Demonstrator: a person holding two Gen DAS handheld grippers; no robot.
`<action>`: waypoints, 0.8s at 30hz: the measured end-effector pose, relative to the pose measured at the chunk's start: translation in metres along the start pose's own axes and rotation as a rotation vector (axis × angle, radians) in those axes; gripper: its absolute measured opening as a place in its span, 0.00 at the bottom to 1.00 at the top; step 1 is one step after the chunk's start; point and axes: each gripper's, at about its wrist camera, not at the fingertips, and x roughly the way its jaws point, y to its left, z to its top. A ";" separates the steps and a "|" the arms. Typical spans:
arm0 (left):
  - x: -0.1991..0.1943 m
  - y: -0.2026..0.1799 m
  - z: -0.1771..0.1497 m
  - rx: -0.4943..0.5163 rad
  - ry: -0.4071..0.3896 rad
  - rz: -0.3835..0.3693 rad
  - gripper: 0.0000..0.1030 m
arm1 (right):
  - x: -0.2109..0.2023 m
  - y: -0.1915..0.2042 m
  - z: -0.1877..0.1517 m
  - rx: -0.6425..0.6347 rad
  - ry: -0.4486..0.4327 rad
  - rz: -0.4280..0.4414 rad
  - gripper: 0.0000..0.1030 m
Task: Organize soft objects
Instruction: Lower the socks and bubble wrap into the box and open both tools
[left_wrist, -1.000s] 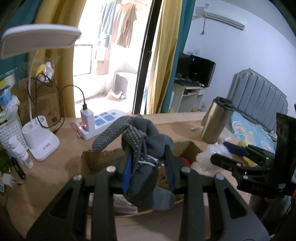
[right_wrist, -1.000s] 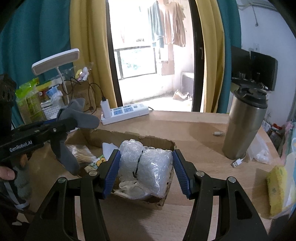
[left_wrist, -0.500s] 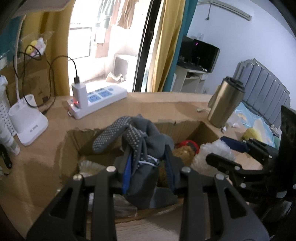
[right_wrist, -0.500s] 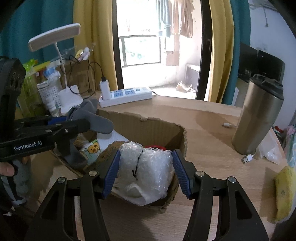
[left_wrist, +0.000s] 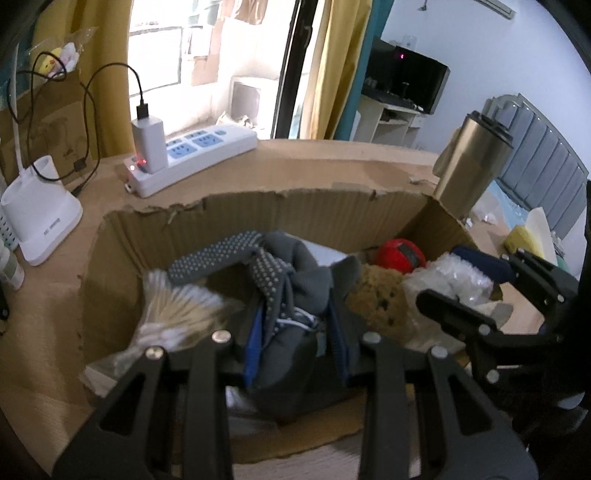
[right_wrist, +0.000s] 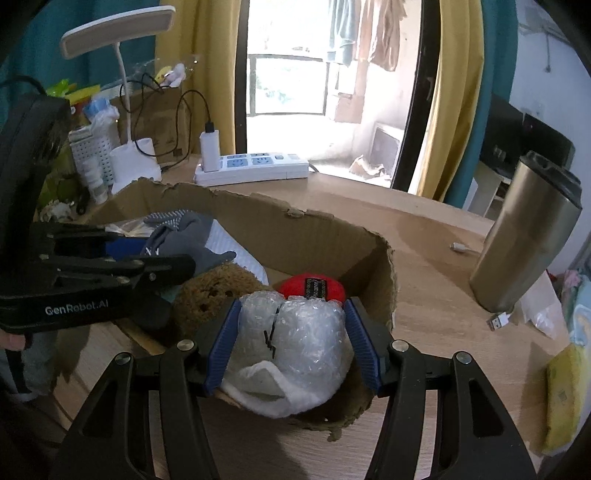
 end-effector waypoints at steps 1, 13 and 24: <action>-0.001 0.001 0.000 -0.002 -0.001 -0.001 0.33 | 0.001 -0.001 0.000 0.007 0.002 0.003 0.59; -0.026 0.000 0.004 -0.002 -0.054 -0.002 0.52 | -0.012 -0.002 0.003 0.034 -0.010 -0.007 0.66; -0.067 -0.002 -0.003 0.007 -0.124 -0.015 0.54 | -0.039 0.003 0.004 0.040 -0.049 -0.033 0.68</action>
